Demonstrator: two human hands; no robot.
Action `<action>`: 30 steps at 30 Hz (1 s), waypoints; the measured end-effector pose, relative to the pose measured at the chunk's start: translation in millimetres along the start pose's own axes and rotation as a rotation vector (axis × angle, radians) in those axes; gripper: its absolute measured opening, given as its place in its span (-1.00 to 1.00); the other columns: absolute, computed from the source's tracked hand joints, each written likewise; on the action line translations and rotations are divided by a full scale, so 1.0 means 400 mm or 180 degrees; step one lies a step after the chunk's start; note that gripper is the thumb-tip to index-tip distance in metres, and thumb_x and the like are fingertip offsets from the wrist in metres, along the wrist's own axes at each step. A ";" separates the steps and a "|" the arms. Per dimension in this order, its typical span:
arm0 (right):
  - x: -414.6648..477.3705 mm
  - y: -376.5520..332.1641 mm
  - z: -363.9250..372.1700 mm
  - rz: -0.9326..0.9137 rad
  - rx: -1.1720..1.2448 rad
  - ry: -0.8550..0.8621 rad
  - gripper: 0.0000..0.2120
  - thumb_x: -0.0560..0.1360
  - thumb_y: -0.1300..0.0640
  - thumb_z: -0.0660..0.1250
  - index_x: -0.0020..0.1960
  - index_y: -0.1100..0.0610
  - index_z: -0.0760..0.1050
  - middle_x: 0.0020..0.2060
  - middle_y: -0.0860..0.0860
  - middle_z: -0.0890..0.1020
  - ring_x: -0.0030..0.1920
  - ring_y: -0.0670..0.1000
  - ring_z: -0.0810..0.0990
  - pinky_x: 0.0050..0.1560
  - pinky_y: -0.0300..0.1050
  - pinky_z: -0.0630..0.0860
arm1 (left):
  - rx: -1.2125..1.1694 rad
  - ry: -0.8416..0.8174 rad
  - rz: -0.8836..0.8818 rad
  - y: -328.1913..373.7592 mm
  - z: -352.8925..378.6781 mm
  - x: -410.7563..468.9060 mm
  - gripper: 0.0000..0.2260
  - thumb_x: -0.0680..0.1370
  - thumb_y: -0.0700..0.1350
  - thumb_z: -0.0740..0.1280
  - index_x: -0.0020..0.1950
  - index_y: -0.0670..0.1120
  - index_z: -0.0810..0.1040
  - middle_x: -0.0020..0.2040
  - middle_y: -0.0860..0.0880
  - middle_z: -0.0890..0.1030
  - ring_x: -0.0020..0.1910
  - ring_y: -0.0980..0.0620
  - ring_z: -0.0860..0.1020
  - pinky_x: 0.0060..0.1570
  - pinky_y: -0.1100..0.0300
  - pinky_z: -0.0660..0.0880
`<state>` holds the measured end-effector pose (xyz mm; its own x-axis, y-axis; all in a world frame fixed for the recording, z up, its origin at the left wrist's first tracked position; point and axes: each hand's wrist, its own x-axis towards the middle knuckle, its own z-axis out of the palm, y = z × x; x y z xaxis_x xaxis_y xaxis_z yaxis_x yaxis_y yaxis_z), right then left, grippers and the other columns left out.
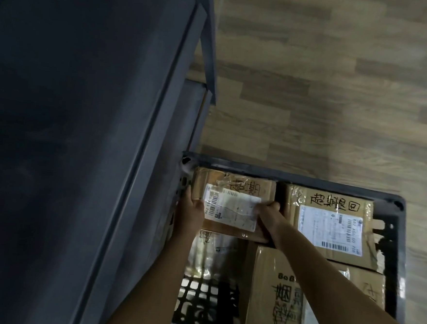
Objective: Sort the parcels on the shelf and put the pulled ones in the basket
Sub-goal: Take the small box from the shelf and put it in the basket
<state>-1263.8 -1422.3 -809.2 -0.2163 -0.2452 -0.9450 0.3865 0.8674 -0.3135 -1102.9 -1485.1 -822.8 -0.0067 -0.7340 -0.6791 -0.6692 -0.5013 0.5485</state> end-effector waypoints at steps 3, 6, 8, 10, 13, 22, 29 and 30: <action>0.051 -0.002 0.036 0.0172 -0.0098 -0.0021 -0.51 0.55 0.19 0.22 0.42 0.21 0.17 0.22 0.25 0.48 0.14 0.23 0.53 0.11 0.11 0.54 | 0.0106 0.0032 -0.0059 -0.049 0.030 0.064 -0.55 0.55 -0.15 0.20 0.45 -0.04 0.29 0.34 -0.16 0.48 0.25 -0.19 0.49 0.21 -0.17 0.46; 0.096 -0.008 0.085 0.0347 -0.0245 0.0481 -0.32 0.53 0.00 0.24 0.52 0.17 0.01 0.45 0.19 0.19 0.37 0.23 0.31 0.37 0.16 0.32 | -0.0124 0.0145 -0.0136 -0.081 0.055 0.101 -0.55 0.55 -0.14 0.19 0.46 -0.02 0.30 0.33 -0.11 0.49 0.23 -0.18 0.51 0.21 -0.13 0.46; 0.114 -0.004 0.113 0.0354 -0.0420 0.0828 -0.26 0.56 -0.08 0.18 0.54 0.17 -0.13 0.51 0.15 0.00 0.48 0.20 0.07 0.48 0.13 0.07 | -0.0249 0.0361 -0.0123 -0.112 0.076 0.123 -0.59 0.54 -0.09 0.24 0.41 0.01 0.37 0.26 -0.09 0.56 0.18 -0.14 0.55 0.17 -0.12 0.50; 0.116 0.008 0.127 0.0146 -0.0337 0.1027 -0.31 0.59 -0.06 0.13 0.54 0.18 -0.13 0.51 0.15 0.00 0.48 0.19 0.03 0.45 0.06 0.05 | -0.0341 0.0572 -0.0068 -0.139 0.093 0.136 -0.60 0.51 -0.03 0.25 0.36 0.08 0.41 0.23 -0.08 0.59 0.17 -0.13 0.56 0.14 -0.14 0.52; 0.127 0.038 0.123 -0.0092 -0.0071 0.1117 -0.47 0.63 0.03 0.07 0.50 0.22 0.01 0.42 0.20 0.22 0.38 0.21 0.26 0.26 -0.02 0.28 | -0.0397 0.0531 -0.0110 -0.120 0.102 0.118 -0.61 0.55 -0.10 0.20 0.39 0.04 0.39 0.25 -0.11 0.56 0.18 -0.14 0.54 0.15 -0.05 0.51; 0.156 0.024 0.100 0.0158 0.0017 0.0466 -0.64 0.58 0.02 0.15 0.29 0.18 0.37 0.15 0.17 0.56 0.11 0.17 0.55 0.18 0.08 0.51 | -0.0184 0.0775 -0.0136 -0.108 0.120 0.120 -0.59 0.61 -0.24 0.12 0.48 -0.08 0.30 0.38 -0.17 0.45 0.31 -0.15 0.44 0.17 0.13 0.37; 0.158 0.019 0.081 0.0185 0.0300 0.0359 -0.80 0.60 0.11 0.12 -0.12 0.15 0.42 0.15 0.21 0.57 0.17 0.21 0.52 0.19 0.05 0.45 | -0.0026 0.0832 -0.0247 -0.101 0.129 0.117 -0.59 0.62 -0.22 0.11 0.48 -0.05 0.30 0.36 -0.19 0.46 0.29 -0.18 0.46 0.11 0.12 0.37; 0.166 0.020 0.084 0.0216 0.0376 0.0344 -0.80 0.61 0.09 0.12 -0.10 0.17 0.41 0.09 0.18 0.57 0.15 0.20 0.52 0.16 0.04 0.44 | -0.0011 0.0808 -0.0240 -0.100 0.131 0.119 -0.59 0.62 -0.21 0.12 0.48 -0.06 0.30 0.36 -0.20 0.46 0.29 -0.18 0.45 0.16 0.08 0.39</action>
<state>-1244.8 -1446.2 -877.4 -0.2788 -0.1344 -0.9509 0.5048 0.8218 -0.2642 -1115.2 -1476.0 -902.7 0.2300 -0.7858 -0.5741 -0.6581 -0.5601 0.5031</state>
